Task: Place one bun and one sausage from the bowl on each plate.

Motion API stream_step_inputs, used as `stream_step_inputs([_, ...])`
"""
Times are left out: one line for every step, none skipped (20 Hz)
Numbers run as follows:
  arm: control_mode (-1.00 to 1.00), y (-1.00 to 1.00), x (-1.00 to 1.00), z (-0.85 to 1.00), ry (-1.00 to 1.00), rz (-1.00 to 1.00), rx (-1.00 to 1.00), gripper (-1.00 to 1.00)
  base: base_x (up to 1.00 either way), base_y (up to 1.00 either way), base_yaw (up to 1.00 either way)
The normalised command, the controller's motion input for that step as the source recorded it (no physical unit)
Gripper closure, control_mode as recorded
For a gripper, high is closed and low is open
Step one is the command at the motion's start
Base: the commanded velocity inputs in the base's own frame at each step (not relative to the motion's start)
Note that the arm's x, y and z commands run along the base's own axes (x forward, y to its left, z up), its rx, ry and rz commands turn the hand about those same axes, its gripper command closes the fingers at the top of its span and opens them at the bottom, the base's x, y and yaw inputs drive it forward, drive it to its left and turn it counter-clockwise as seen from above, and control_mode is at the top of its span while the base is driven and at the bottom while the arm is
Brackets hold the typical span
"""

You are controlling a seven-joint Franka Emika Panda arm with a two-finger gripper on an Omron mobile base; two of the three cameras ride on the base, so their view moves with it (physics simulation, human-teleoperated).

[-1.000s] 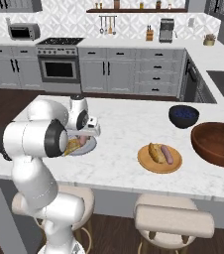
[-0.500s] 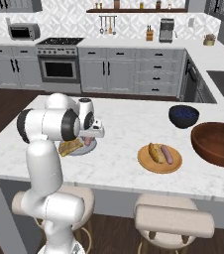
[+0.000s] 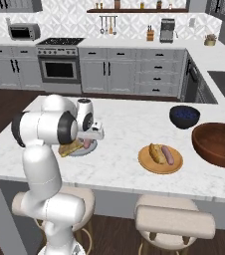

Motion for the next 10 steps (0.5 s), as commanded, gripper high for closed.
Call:
stream_step_inputs([-1.00, 0.00, 0.00, 0.24, 0.00, 0.00, 0.00, -1.00, 0.00, 0.00, 0.00])
stream_step_inputs([-1.00, 0.00, 0.00, 0.29, 0.00, 0.00, -0.02, -1.00, 0.00, 0.00, 0.00])
stream_step_inputs([-1.00, 0.00, 0.00, 0.30, 0.00, 0.00, -0.03, -1.00, 0.00, 0.00, 0.00])
stream_step_inputs([-1.00, 0.00, 0.00, 0.30, 0.00, 0.00, -0.03, -1.00, 0.00, 0.00, 0.00])
stream_step_inputs([-1.00, 0.00, 0.00, 0.35, 0.00, 0.00, -0.06, -1.00, 0.00, 0.00, 0.00])
stream_step_inputs([-1.00, 0.00, 0.00, 0.49, 0.00, 0.00, -0.13, -1.00, 0.00, 0.00, 0.00])
stream_step_inputs([-1.00, 0.00, -0.06, 0.99, 0.00, 0.00, -0.07, -1.00, 0.00, 0.00, 0.00])
stream_step_inputs([-1.00, 0.00, -0.20, 1.00, -0.09, 0.00, -0.10, -1.00, 0.00, 0.00, 0.00])
stream_step_inputs([-1.00, 0.00, -0.42, 1.00, -0.16, 0.00, -0.14, -1.00, 0.00, 0.00, 0.00])
stream_step_inputs([-1.00, 0.00, -0.63, 1.00, -0.23, 0.00, -0.12, -1.00, 0.00, 0.00, 0.00])
